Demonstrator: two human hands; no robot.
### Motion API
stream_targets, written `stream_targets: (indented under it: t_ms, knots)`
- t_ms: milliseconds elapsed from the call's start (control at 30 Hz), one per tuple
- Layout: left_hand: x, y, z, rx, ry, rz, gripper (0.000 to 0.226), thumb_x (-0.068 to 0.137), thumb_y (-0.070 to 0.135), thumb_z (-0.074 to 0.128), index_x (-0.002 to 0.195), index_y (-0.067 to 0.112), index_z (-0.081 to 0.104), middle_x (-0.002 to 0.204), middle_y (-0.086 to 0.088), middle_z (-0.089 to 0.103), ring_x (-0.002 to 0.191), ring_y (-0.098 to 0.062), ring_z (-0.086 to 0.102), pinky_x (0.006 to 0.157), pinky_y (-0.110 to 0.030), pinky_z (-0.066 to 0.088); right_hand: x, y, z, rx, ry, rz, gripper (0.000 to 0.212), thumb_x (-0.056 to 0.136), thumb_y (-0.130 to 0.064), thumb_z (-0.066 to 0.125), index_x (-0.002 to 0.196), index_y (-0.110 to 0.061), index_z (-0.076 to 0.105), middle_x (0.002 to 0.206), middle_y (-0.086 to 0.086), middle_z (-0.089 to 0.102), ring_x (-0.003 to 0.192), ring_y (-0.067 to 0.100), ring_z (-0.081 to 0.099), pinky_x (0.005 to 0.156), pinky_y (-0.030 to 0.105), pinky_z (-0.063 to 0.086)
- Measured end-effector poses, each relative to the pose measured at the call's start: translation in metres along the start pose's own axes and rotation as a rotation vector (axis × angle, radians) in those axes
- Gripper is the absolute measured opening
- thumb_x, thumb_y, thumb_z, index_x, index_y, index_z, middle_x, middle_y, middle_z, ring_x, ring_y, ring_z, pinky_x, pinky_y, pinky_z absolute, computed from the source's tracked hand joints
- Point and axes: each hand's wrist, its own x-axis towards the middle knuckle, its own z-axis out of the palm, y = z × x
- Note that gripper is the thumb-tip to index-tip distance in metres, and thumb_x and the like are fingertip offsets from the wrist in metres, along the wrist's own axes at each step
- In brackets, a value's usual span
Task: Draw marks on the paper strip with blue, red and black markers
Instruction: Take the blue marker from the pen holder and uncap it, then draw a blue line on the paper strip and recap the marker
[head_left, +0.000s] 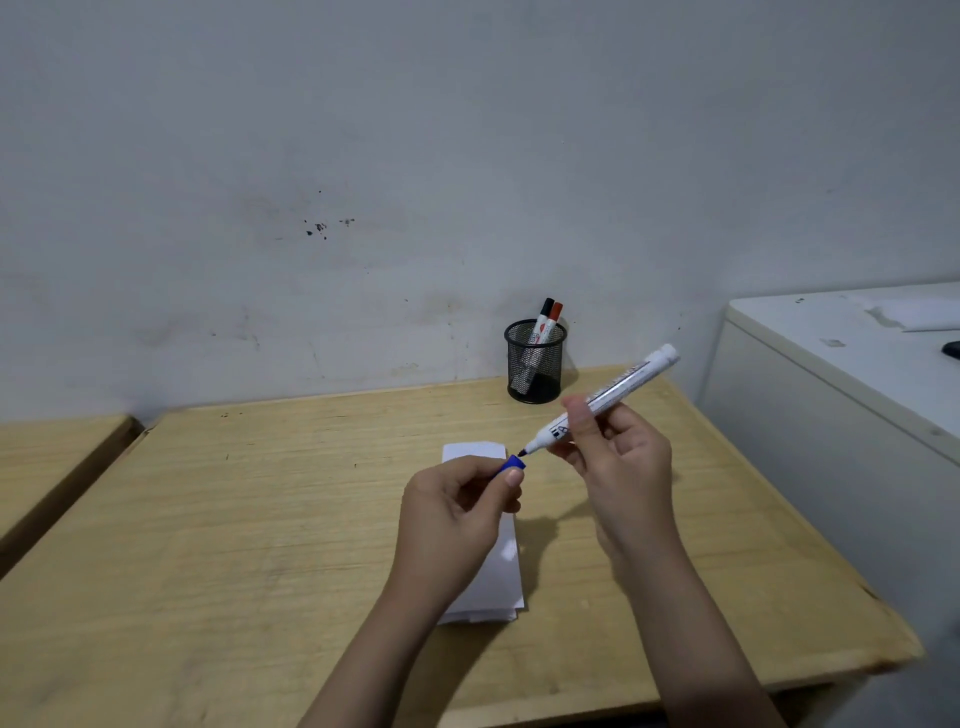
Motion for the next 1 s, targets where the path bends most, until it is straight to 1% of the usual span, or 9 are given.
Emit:
stream_targets:
  t_ms: [100,233,400,500,633,700,833,933,1000]
  knots:
    - [-0.002,-0.005,-0.007,-0.021,0.057,-0.047,0.02,0.082,0.007,0.065,0.075,0.025,0.072,0.063,0.006,0.072,0.065,-0.007,0.068,0.066,-0.02,0.054,0.0,-0.008,-0.01,0.097,0.091,0.009,0.013,0.085,-0.018,0.064,0.078,-0.006,0.064,0.057,-0.006,0.067,0.058,0.007,0.064,0.063,0.021,0.057]
    - [0.002,-0.015,-0.02,-0.01,0.172,-0.093,0.015,0.082,0.009,0.066,0.086,0.022,0.072,0.082,0.007,0.073,0.075,-0.01,0.067,0.068,-0.02,0.054,-0.004,-0.012,-0.024,0.125,0.184,0.024,0.025,0.067,-0.033,0.072,0.078,-0.012,0.065,0.068,-0.001,0.067,0.06,0.01,0.062,0.063,0.022,0.056]
    - [0.031,-0.044,-0.047,0.149,0.262,-0.131,0.011,0.073,0.01,0.074,0.08,0.014,0.067,0.074,-0.001,0.066,0.068,-0.014,0.059,0.061,-0.017,0.045,-0.003,-0.001,-0.025,0.087,0.198,0.051,0.015,0.075,-0.022,0.074,0.075,-0.011,0.064,0.072,0.005,0.065,0.061,0.011,0.063,0.065,0.024,0.058]
    - [0.051,-0.065,-0.057,0.222,0.247,-0.195,0.011,0.075,0.005,0.069,0.08,0.015,0.067,0.078,0.0,0.068,0.074,-0.018,0.062,0.062,-0.018,0.043,0.002,0.005,-0.015,0.056,0.176,0.036,0.011,0.079,-0.018,0.073,0.074,-0.012,0.065,0.062,-0.003,0.067,0.058,0.008,0.064,0.064,0.023,0.057]
    - [0.07,-0.09,-0.06,0.335,0.172,-0.211,0.02,0.081,0.005,0.059,0.095,0.014,0.069,0.087,-0.002,0.067,0.073,-0.01,0.059,0.059,-0.015,0.04,0.013,0.014,0.001,-0.016,0.125,0.0,0.008,0.079,-0.016,0.073,0.075,-0.013,0.066,0.058,-0.007,0.07,0.058,0.007,0.065,0.063,0.023,0.057]
    - [0.082,-0.099,-0.061,0.403,0.139,-0.198,0.025,0.082,0.003,0.056,0.1,0.012,0.069,0.088,-0.002,0.063,0.075,-0.01,0.056,0.063,-0.014,0.039,0.018,0.02,0.005,-0.063,0.11,-0.003,0.008,0.078,-0.015,0.074,0.074,-0.014,0.067,0.059,-0.004,0.07,0.06,0.01,0.064,0.067,0.029,0.058]
    - [0.111,-0.111,-0.06,0.557,0.04,-0.165,0.027,0.08,0.004,0.055,0.104,0.012,0.066,0.095,-0.006,0.064,0.085,-0.018,0.059,0.073,-0.024,0.042,0.032,0.033,0.008,-0.159,0.086,0.016,0.012,0.08,-0.015,0.074,0.071,-0.013,0.066,0.064,0.004,0.067,0.063,0.016,0.063,0.073,0.045,0.056]
    - [0.117,-0.12,-0.059,0.562,0.008,-0.177,0.028,0.079,0.007,0.058,0.106,0.011,0.061,0.086,-0.001,0.062,0.08,-0.017,0.059,0.069,-0.021,0.04,0.042,0.041,0.009,-0.196,0.071,0.036,0.011,0.08,-0.014,0.073,0.072,-0.011,0.065,0.065,0.005,0.066,0.061,0.015,0.063,0.072,0.043,0.057]
    - [0.117,-0.123,-0.06,0.551,0.009,-0.184,0.034,0.078,0.007,0.06,0.112,0.011,0.057,0.086,0.001,0.061,0.083,-0.017,0.06,0.073,-0.023,0.041,0.047,0.045,0.011,-0.193,0.072,0.053,0.011,0.08,-0.012,0.073,0.073,-0.01,0.065,0.064,0.003,0.067,0.059,0.012,0.063,0.069,0.036,0.057]
